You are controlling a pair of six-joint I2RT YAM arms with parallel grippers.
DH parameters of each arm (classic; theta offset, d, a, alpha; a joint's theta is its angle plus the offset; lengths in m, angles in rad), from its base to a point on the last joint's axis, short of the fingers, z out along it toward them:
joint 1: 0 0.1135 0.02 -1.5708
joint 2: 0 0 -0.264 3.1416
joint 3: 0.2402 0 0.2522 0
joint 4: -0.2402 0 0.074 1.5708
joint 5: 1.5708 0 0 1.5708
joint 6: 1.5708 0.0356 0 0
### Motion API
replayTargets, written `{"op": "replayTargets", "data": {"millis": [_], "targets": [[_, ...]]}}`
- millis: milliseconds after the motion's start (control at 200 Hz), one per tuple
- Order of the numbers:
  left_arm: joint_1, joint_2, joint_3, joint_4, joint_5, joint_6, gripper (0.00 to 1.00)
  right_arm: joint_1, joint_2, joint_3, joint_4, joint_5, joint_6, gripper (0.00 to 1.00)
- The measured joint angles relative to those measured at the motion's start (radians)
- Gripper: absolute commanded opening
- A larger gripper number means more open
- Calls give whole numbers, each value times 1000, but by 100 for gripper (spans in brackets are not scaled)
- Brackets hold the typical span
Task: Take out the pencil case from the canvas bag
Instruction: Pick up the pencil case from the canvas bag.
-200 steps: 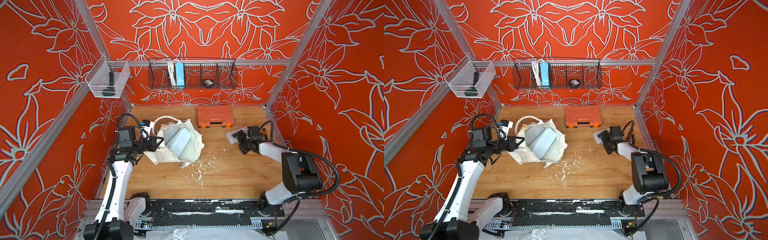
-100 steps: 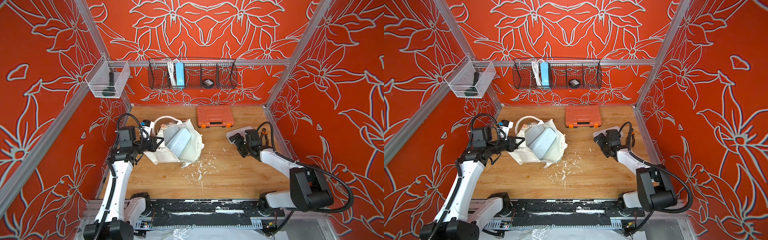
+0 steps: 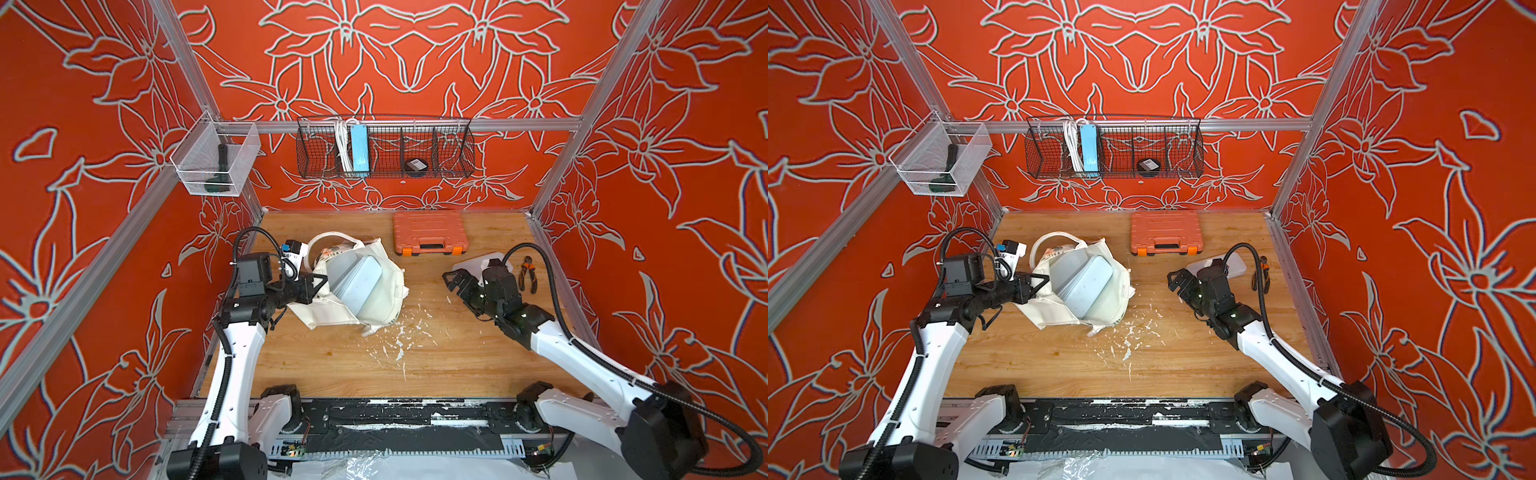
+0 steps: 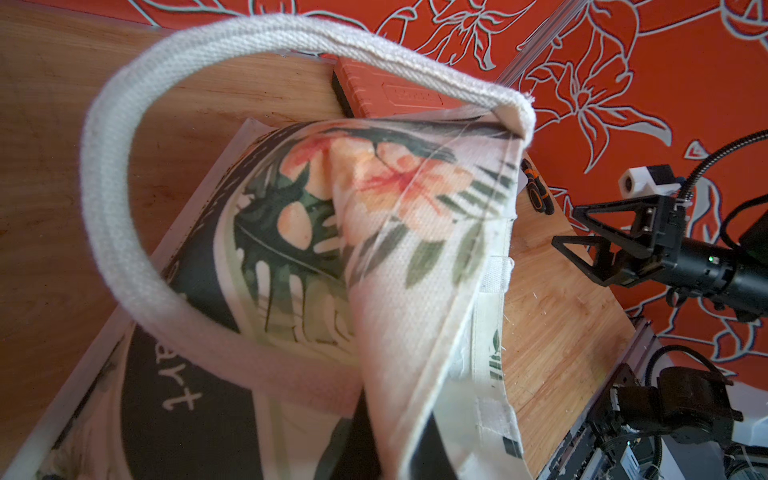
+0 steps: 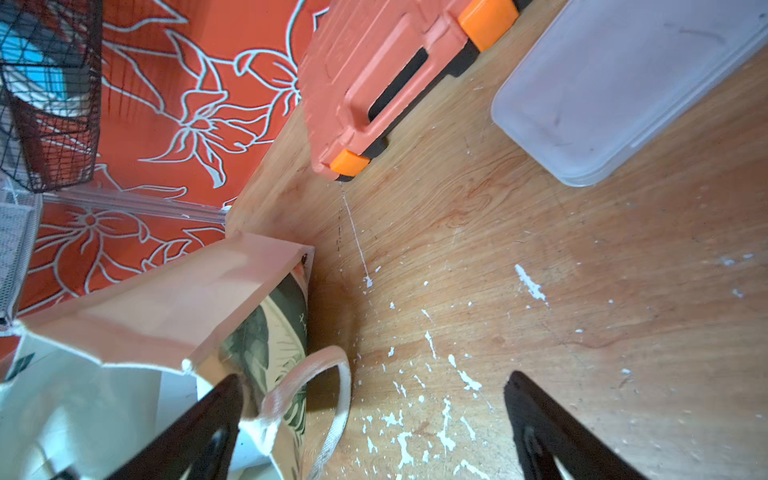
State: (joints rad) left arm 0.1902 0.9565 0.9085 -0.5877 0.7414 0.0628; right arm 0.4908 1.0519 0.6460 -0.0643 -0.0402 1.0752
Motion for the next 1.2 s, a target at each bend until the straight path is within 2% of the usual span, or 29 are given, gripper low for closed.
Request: {"op": "replayTargets", "data": {"millis": [270, 660, 1201], "targets": [[0, -1, -2, 3, -1, 0, 0, 147, -11, 33, -27, 71, -5, 98], [0, -6, -2, 3, -6, 0, 0, 352, 164, 190, 3, 114, -58, 98], [0, -17, -8, 3, -7, 0, 0, 500, 335, 357, 70, 99, -157, 98]]}}
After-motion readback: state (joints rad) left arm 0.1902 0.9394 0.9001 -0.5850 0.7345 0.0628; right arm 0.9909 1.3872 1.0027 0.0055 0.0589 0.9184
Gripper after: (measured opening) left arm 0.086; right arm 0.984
